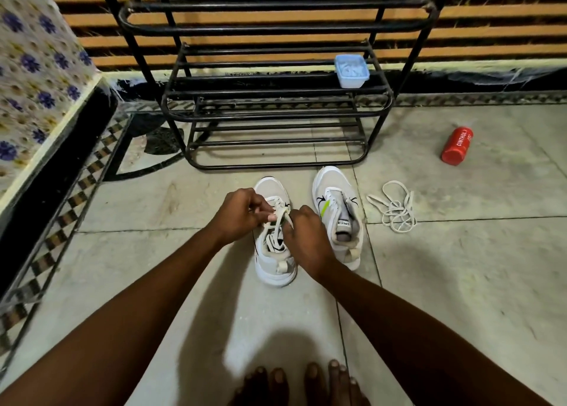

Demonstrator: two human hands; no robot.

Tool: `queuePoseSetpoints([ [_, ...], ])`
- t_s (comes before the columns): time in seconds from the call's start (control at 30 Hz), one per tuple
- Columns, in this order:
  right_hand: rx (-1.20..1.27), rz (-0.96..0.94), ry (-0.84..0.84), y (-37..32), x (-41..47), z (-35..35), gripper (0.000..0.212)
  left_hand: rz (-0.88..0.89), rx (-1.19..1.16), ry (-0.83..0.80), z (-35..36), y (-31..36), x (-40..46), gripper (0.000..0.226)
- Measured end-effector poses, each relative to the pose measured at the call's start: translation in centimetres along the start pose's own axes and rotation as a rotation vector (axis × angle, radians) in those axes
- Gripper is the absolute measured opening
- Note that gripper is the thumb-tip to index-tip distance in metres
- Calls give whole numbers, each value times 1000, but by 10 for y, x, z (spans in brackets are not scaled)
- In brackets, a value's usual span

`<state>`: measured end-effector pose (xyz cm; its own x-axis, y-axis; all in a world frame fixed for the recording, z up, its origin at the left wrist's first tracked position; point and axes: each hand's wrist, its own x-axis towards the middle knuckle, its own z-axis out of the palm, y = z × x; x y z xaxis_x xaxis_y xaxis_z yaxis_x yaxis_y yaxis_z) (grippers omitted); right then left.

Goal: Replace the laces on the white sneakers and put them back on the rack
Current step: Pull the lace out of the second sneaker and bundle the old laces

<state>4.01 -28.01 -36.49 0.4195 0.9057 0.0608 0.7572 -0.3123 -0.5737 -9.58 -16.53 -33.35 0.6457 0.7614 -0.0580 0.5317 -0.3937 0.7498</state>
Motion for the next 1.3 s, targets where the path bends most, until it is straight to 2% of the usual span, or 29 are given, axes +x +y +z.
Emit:
queuePoseSetpoints([
  [0.13, -14, 10, 34, 1, -2, 0, 17, 71, 127, -45, 1, 8, 2, 16],
  [0.2, -20, 3, 47, 2, -2, 3, 21, 143, 201, -90, 4, 10, 2, 10],
  [0.27, -13, -5, 61, 4, -4, 7, 28, 211, 262, -115, 9, 11, 1, 20],
  [0.37, 24, -21, 93, 8, -4, 13, 35, 210, 274, -24, 13, 15, -2, 18],
  [0.47, 22, -23, 130, 9, -8, 20, 34, 87, -49, 153, 16, 17, -7, 20],
  [0.5, 28, -11, 144, 10, -9, 22, 33, 4, -169, 264, 15, 16, -6, 19],
  [0.57, 48, 13, 163, 10, -11, 24, 33, -256, -443, 598, 6, 0, 9, 17],
  [0.6, 46, 13, 165, 10, -12, 24, 34, -449, -673, 745, -2, -10, 20, 18],
  [0.63, 39, 4, 161, 8, -13, 25, 34, -625, -926, 804, -8, -16, 29, 18],
  [0.67, 36, -5, 157, 7, -14, 25, 33, -717, -1099, 779, -10, -23, 35, 17],
  [0.7, 38, -5, 157, 6, -14, 25, 33, -735, -1152, 716, -9, -25, 37, 17],
  [0.73, 36, -2, 158, 6, -14, 25, 33, -694, -1105, 641, -6, -24, 36, 20],
  [0.83, 22, 14, 143, 11, -15, 25, 35, -434, -749, 489, 2, -9, 21, 20],
  [0.9, 10, 18, 133, 11, -14, 25, 36, -204, -447, 445, 0, -12, 13, 23],
  [1.0, -18, -5, 126, 9, -13, 24, 35, 113, 40, 277, -5, -13, 6, 37],
  [1.03, -22, -11, 125, 8, -13, 24, 34, 165, 137, 202, -5, -7, 4, 37],
  [1.13, -18, -27, 138, 9, -12, 23, 33, 172, 401, 19, 1, 5, 0, 33],
  [1.2, -16, -33, 152, 10, -12, 24, 33, 185, 533, 22, 6, 3, 2, 27],
  [1.3, -4, -21, 158, 12, -13, 28, 31, 197, 575, 80, 12, 0, 6, 10],
])
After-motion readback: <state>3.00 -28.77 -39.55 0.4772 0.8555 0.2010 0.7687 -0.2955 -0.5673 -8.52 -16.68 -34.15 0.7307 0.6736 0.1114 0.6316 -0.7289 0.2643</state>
